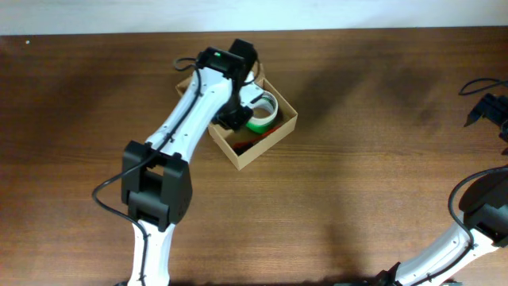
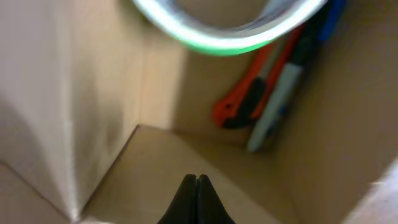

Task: Pack container
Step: 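Withdraw the left gripper up and out of the box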

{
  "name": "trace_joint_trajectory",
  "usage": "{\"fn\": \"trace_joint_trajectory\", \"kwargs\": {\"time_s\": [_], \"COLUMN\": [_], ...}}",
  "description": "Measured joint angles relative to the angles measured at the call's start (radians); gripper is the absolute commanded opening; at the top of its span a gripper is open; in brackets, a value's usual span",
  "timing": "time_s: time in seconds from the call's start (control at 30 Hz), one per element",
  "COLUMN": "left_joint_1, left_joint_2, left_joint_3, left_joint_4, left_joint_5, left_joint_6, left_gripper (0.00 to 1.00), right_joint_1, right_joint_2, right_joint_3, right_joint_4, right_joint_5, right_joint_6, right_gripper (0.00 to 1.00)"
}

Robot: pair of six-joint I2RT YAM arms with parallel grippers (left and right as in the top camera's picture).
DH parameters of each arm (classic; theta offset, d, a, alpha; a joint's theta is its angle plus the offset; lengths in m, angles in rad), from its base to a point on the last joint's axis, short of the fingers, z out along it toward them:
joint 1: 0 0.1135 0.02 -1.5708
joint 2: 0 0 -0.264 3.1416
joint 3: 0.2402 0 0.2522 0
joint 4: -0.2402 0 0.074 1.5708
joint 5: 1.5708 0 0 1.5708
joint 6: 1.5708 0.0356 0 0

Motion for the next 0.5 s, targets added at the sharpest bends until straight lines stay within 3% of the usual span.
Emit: {"fn": "trace_joint_trajectory", "kwargs": {"time_s": [0.5], "left_joint_1": [0.124], "left_joint_2": [0.007], "left_joint_3": [0.0], "left_joint_4": [0.023], "left_joint_5": [0.004], "left_joint_6": [-0.007], "left_gripper": [0.02], "right_joint_1": [0.0], "right_joint_2": [0.0], "right_joint_3": [0.0], "right_joint_4": [0.0], "right_joint_5": [0.0], "right_joint_6": [0.0], "right_gripper": [0.99]}}
